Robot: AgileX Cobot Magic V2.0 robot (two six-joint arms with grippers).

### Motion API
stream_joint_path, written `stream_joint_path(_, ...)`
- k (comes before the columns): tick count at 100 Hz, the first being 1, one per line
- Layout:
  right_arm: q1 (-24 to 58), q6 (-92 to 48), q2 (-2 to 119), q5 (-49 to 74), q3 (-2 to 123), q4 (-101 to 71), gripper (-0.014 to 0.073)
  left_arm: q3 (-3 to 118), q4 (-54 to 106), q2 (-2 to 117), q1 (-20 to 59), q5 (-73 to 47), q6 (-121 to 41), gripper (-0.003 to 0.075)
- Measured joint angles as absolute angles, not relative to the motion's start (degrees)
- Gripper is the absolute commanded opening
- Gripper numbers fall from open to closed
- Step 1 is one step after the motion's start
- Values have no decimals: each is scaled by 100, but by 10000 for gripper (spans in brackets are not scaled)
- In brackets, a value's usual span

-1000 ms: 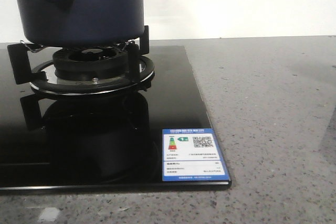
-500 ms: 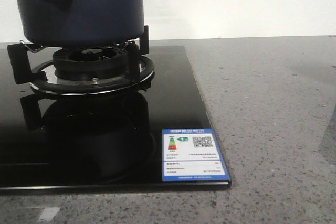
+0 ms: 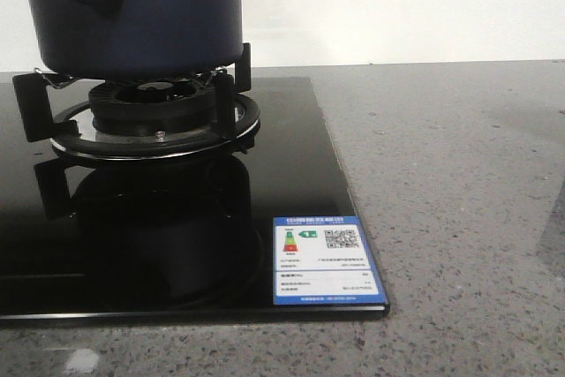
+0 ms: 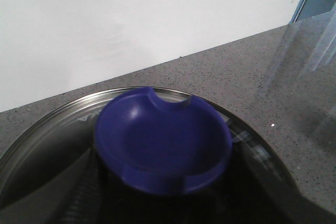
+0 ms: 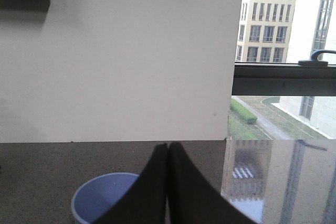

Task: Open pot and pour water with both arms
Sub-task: 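Lower the glass lid onto the pot with the left gripper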

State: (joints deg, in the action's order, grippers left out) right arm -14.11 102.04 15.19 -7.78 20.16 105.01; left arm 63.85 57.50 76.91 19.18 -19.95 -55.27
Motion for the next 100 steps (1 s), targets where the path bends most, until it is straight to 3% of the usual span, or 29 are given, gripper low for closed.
stream_joint_path(100,-1411,10204,1519,-822,2016,10501,-74,6373,5579,7737,1791,-2378,-5527,399)
